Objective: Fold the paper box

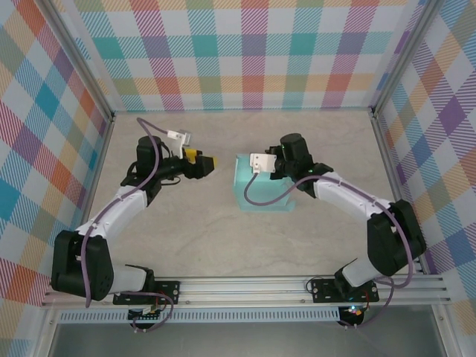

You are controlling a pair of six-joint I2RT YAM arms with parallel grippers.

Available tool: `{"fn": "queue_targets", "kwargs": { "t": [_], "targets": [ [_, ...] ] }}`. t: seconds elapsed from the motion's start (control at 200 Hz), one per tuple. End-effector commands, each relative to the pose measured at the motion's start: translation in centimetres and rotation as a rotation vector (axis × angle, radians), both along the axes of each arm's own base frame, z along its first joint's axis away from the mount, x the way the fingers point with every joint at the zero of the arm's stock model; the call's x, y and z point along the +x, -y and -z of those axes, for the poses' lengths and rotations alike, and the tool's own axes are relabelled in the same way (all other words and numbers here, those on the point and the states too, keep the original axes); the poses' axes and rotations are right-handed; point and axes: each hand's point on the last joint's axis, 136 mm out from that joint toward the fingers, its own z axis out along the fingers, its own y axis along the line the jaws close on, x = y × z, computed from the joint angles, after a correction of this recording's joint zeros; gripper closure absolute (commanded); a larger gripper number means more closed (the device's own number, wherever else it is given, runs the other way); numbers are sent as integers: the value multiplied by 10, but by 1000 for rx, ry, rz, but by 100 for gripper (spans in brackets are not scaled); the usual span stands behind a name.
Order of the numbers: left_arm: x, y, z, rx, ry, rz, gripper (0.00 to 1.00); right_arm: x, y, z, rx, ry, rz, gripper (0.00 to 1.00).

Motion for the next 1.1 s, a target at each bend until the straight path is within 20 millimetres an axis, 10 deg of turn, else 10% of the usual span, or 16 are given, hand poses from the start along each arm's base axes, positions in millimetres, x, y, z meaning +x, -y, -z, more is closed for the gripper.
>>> {"fn": "queue_targets", "kwargs": {
  "t": [0.0,0.61,1.095],
  "targets": [
    [-47,38,-8,32,164,307,5,-10,-15,-36,-1,194,-137,93],
    [-36,77,37,133,249,306,7,-56,-25,-66,34,287,-264,93],
    [-60,88,35,76,198,477,57,-64,-24,-60,4,306,-277,94]
  ]
}}
